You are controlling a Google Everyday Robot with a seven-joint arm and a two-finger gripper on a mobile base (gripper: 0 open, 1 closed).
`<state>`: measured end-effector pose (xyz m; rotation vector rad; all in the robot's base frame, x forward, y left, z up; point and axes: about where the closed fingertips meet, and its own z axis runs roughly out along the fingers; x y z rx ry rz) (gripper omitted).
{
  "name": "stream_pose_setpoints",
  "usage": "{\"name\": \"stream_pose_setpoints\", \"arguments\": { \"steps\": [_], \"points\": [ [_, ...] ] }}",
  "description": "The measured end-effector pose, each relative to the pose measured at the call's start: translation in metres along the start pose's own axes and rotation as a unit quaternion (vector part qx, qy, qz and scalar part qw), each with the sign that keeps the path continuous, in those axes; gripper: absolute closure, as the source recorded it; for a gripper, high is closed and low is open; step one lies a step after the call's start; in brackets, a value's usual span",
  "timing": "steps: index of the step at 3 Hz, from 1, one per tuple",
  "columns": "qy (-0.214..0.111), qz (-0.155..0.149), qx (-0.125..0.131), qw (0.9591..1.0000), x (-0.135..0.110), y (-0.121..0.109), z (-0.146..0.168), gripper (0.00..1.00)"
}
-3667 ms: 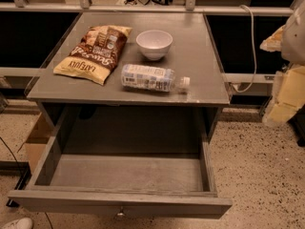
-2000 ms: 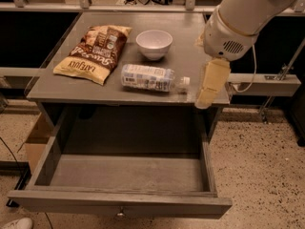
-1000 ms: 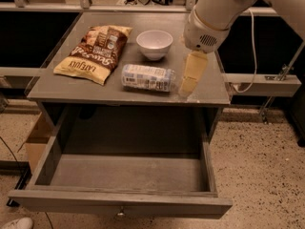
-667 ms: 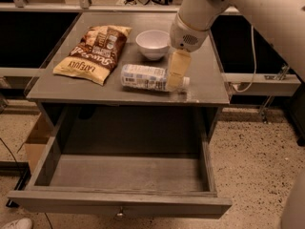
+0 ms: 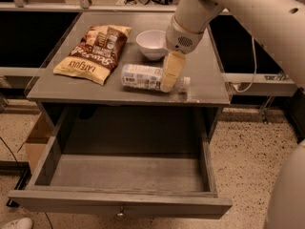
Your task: Place blue plastic bottle into top drawer
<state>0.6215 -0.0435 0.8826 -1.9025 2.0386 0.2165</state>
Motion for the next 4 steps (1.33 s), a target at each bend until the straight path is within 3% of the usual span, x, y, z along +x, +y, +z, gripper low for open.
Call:
{"name": "stream_pose_setpoints", "arguments": {
  "steps": [3, 4],
  "points": [
    [-0.006, 0.017, -0.041, 0.9990, 0.010, 0.010, 0.035, 0.00],
    [-0.006, 0.017, -0.041, 0.9990, 0.010, 0.010, 0.035, 0.00]
  ]
}}
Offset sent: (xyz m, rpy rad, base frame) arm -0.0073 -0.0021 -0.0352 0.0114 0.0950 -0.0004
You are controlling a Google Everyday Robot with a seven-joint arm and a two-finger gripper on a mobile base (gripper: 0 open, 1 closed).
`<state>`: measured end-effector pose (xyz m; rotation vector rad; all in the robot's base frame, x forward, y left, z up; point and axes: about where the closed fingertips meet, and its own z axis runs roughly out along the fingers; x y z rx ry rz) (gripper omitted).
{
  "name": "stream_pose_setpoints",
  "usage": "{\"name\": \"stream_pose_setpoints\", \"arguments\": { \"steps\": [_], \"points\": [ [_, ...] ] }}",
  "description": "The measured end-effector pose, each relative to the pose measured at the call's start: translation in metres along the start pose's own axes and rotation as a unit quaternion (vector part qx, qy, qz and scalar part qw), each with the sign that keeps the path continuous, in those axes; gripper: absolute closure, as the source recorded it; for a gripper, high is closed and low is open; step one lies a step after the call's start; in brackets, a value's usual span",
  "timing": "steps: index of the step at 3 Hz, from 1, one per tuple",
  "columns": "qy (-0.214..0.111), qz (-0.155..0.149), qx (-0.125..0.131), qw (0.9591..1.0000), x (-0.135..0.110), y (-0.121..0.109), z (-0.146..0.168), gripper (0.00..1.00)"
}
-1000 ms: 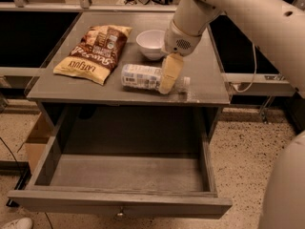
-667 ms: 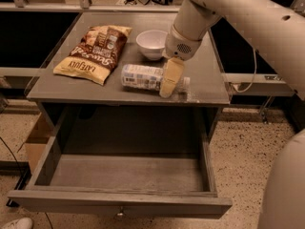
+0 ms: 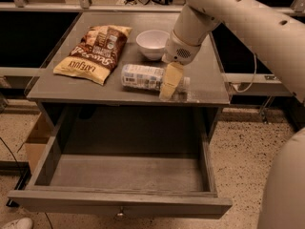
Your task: Place blue plastic bottle into top drawer
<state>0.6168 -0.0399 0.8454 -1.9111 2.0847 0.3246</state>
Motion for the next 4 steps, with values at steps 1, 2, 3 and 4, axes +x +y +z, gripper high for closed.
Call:
{"name": "stream_pose_setpoints", "arguments": {
  "steps": [1, 2, 3, 4],
  "points": [
    [0.000, 0.000, 0.000, 1.0000, 0.0000, 0.0000, 0.0000, 0.15],
    [0.000, 0.000, 0.000, 1.0000, 0.0000, 0.0000, 0.0000, 0.38],
    [0.000, 0.000, 0.000, 1.0000, 0.0000, 0.0000, 0.0001, 0.61],
    [0.000, 0.000, 0.000, 1.0000, 0.0000, 0.0000, 0.0001, 0.85]
  ]
}}
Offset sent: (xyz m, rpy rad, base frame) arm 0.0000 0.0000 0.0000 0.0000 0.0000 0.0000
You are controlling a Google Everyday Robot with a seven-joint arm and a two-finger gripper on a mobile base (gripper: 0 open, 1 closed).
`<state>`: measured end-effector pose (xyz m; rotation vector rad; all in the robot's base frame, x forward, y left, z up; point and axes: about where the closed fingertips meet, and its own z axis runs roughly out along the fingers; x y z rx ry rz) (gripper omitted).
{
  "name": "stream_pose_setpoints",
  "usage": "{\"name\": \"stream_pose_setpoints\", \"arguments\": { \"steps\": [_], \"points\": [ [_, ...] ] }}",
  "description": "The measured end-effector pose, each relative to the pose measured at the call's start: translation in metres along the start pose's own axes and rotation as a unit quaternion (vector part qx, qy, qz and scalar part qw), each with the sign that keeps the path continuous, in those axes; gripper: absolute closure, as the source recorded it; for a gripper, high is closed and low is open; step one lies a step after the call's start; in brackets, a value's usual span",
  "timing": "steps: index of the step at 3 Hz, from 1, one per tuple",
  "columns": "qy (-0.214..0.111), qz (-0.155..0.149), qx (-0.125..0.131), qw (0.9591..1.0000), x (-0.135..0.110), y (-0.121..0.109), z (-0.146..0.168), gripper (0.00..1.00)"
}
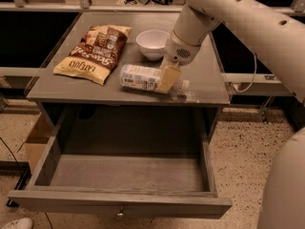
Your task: Place blue plastic bottle into top drawer
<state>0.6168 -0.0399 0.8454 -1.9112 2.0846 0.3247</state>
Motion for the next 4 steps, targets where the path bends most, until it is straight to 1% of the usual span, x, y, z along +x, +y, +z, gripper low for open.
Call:
{"name": "stream_pose_setpoints", "arguments": {
  "steps": [1, 2, 3, 4],
  "points": [
    [0.000, 0.000, 0.000, 1.0000, 0.000, 0.000, 0.000, 1.00],
    [-0.012, -0.008, 0.012, 0.9998, -0.003, 0.005, -0.016, 1.00],
    [-0.029, -0.019, 0.028, 0.9990, -0.004, 0.021, -0.042, 1.00],
    [-0.044, -0.038, 0.049, 0.9971, 0.002, 0.054, -0.072, 1.00]
  ]
}}
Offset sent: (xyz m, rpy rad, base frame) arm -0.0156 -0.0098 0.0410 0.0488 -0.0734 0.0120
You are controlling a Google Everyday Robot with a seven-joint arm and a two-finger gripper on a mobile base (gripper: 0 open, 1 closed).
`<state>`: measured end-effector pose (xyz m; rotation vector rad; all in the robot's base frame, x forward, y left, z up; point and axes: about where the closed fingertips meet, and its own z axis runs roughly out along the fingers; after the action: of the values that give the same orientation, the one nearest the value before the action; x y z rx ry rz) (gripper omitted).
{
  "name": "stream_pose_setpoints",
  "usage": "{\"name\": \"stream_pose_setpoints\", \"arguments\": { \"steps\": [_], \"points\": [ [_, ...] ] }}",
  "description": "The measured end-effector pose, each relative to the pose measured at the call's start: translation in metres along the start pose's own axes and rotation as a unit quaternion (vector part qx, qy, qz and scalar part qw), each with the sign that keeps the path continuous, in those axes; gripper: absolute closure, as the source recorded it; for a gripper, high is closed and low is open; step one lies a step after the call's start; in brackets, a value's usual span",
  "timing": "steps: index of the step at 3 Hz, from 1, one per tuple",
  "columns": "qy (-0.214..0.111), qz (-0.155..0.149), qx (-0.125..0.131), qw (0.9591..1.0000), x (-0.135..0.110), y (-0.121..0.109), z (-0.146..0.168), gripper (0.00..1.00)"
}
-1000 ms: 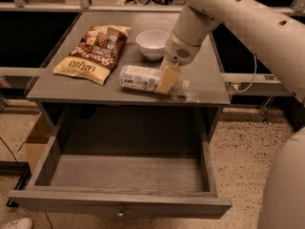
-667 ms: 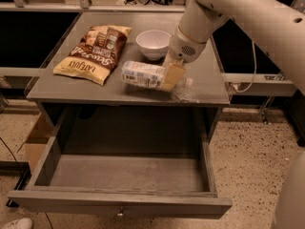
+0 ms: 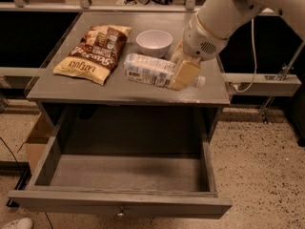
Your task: Place blue plastic bottle into top drawer
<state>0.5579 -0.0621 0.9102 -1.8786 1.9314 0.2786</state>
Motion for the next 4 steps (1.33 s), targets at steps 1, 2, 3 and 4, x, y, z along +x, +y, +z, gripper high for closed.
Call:
{"name": "stream_pose_setpoints", "arguments": {
  "steps": [1, 2, 3, 4],
  "points": [
    [-0.004, -0.007, 0.009, 0.9999, 0.009, 0.025, -0.011, 1.00],
    [-0.007, -0.010, 0.008, 0.9999, 0.024, 0.051, -0.012, 1.00],
    [-0.001, -0.037, -0.005, 0.9993, 0.050, 0.085, 0.008, 1.00],
    [-0.001, -0.037, -0.005, 0.9993, 0.050, 0.085, 0.008, 1.00]
  ]
}}
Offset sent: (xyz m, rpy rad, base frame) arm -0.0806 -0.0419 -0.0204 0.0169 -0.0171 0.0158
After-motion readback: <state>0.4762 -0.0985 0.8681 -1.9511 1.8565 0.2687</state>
